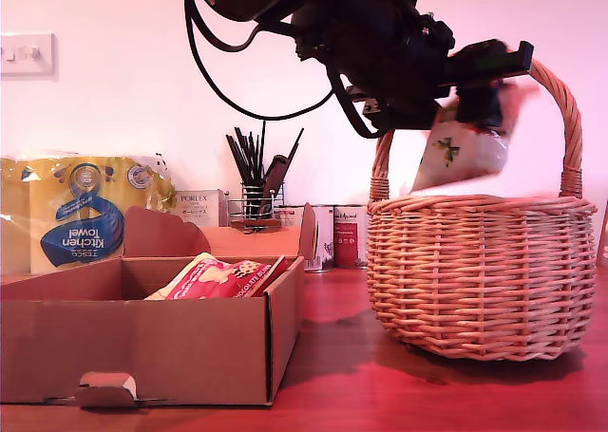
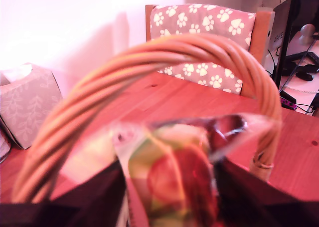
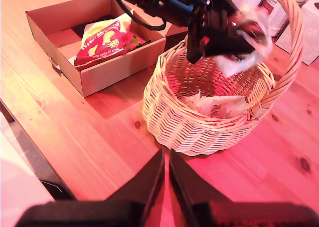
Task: Move the bags of Easter eggs from the cardboard box on the left into the woven basket on the right side.
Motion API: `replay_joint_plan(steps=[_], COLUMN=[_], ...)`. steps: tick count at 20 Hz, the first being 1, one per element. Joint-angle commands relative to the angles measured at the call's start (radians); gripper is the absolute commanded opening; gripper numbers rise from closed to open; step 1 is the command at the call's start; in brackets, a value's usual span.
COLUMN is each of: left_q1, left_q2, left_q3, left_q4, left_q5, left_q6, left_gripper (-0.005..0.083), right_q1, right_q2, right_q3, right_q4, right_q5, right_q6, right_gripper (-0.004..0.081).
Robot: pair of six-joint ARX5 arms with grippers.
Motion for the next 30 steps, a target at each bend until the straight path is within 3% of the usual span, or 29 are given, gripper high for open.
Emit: replay_joint_plan(steps=[1,5,11,18,20,23,24,27,30], left_q1=[-0.015,-0.02,-0.018,-0.013,-0.021,-0.04,-0.047,-0.068,-0.073], left_q2=[0.023,0.023,0.023,0.023,0.014,-0.023,-0.041,-0.111,-0.18], left_q3=[0.002,0.002,0.002,0.002,0.002,0.002,0.002,0.002,-0.002], left_q4=[0.032,0.032,0.025,0.008,-0.019,-0.112,-0.151,-0.268,-0.37], left_q5=[0.0,-0.004,-0.105,-0.104,-0.102,-0.092,-0.089,-0.077,-0.007], left_q6=[0.026,0.031,0.093,0.105,0.127,0.135,0.135,0.128,0.106], left_gripper=[0.053,0.0409,0.0568,0.0571,0.0445,0.0059,-0.003,-0.0019,-0.0019], right_q1=[-0.003,-0.003,-0.003,-0.003,-0.003,-0.003,-0.003,-0.004,-0.004], right_q2=[-0.006,-0.006,-0.006,-0.006,-0.006,-0.006,-0.006,-0.006,-0.006], right_q3=[0.005,0.005,0.005,0.005,0.005,0.005,0.005,0.005,0.005], right_q4=[0.005,0.005,0.004,0.004,0.004,0.004,0.005,0.004,0.004], right_q5=[-0.001,-0.001,-0.013,-0.035,-0.035,-0.035,-0.035,-0.035,-0.035], right_q6=[-0.002,-0.002,-0.002,-0.002,-0.002,-0.006,-0.009,-0.009,-0.021], right_gripper=[-0.0013,-0.0013,-0.0013,-0.0013,-0.0013,-0.0013,-0.0013,-0.0013,-0.0013])
